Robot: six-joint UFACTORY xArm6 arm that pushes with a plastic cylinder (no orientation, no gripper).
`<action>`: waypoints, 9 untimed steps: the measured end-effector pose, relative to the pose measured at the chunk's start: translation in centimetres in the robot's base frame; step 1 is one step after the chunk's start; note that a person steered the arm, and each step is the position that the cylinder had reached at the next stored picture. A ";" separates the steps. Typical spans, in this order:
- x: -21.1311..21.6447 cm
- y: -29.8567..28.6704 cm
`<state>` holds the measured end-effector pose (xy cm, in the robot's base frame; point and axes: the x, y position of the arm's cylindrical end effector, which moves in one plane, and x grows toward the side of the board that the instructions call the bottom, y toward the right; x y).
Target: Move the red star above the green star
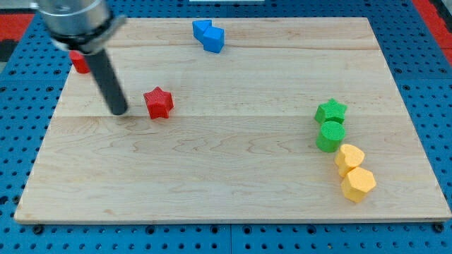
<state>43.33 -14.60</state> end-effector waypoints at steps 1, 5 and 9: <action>-1.6 8.5; -5.4 19.0; -7.9 27.9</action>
<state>35.43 13.31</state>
